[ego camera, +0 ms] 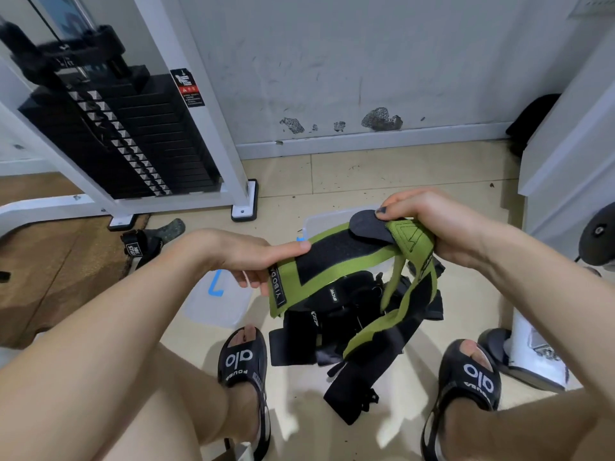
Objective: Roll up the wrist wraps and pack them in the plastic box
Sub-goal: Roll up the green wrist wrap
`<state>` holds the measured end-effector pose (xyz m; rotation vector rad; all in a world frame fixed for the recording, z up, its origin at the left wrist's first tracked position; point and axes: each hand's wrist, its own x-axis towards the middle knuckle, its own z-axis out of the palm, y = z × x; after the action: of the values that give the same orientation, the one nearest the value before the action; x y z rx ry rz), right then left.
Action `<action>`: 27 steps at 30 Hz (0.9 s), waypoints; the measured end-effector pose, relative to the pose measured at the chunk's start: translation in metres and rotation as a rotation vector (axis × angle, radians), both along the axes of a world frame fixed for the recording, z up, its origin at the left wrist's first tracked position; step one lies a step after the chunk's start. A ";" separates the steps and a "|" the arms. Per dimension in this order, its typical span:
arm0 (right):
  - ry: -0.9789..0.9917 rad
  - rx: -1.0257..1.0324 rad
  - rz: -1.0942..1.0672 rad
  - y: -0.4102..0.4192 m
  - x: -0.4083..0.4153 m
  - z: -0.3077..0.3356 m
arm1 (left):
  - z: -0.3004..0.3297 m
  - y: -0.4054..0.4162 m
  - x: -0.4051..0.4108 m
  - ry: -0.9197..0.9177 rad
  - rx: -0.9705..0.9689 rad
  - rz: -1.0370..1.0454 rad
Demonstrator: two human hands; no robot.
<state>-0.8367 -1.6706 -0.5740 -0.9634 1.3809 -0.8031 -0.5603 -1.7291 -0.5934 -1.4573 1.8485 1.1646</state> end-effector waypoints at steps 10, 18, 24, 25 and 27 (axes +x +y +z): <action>-0.131 0.059 -0.006 0.002 0.010 -0.001 | -0.011 -0.016 0.004 0.070 -0.624 0.011; -0.109 0.027 -0.061 0.002 0.027 -0.010 | -0.014 0.012 -0.031 0.320 0.365 0.272; -0.166 -0.023 -0.127 -0.001 0.026 -0.006 | -0.042 0.016 -0.059 0.632 0.421 0.610; -0.180 -0.026 -0.141 -0.001 0.025 -0.006 | -0.042 0.017 -0.062 0.680 0.402 0.660; -0.207 -0.031 -0.147 0.000 0.023 -0.004 | -0.037 0.016 -0.068 0.804 0.326 0.800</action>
<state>-0.8138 -1.6703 -0.5781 -0.7852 1.2720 -1.0088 -0.6281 -1.7134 -0.6302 -1.7127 1.3467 2.6008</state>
